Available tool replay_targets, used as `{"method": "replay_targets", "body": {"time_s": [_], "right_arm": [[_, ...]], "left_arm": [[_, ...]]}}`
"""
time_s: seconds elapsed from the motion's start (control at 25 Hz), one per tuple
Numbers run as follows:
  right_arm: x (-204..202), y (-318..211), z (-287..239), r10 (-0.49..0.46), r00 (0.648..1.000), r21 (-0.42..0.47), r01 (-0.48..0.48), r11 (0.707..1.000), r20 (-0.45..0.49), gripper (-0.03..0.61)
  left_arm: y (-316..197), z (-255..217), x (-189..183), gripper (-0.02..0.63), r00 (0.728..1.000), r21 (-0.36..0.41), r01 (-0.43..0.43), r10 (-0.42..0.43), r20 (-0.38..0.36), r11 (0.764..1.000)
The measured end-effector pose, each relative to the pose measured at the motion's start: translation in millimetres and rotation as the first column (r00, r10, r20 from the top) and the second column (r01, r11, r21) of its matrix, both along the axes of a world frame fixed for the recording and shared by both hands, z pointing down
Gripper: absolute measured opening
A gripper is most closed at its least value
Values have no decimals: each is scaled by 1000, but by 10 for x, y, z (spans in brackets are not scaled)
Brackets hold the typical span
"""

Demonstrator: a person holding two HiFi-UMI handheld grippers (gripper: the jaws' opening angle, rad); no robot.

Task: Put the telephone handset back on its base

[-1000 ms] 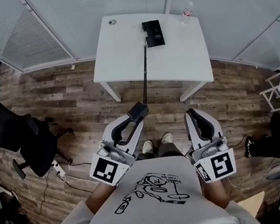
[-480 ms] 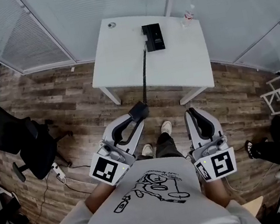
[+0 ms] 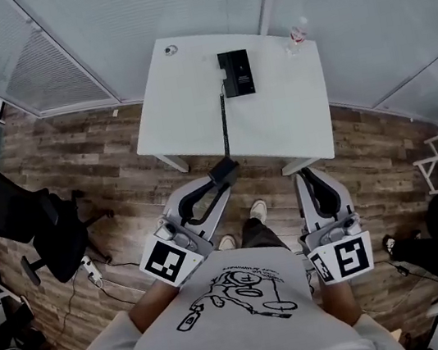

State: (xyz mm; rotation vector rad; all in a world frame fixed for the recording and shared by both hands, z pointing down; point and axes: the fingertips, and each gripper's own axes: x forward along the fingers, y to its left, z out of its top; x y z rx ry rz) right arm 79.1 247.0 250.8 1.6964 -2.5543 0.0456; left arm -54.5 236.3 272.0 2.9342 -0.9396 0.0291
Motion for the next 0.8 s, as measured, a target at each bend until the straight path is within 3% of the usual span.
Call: {"method": "replay_targets", "body": {"time_s": [0.48, 0.8], "right_arm": [[840, -682, 20, -20, 999, -20, 20, 1000, 30, 26], [1103, -972, 176, -51, 998, -48, 53, 997, 48, 26]], "left_arm": [[-646, 149, 837, 69, 999, -36, 5, -4, 45, 999], [-881, 242, 1122, 69, 999, -65, 23, -19, 47, 998]]}}
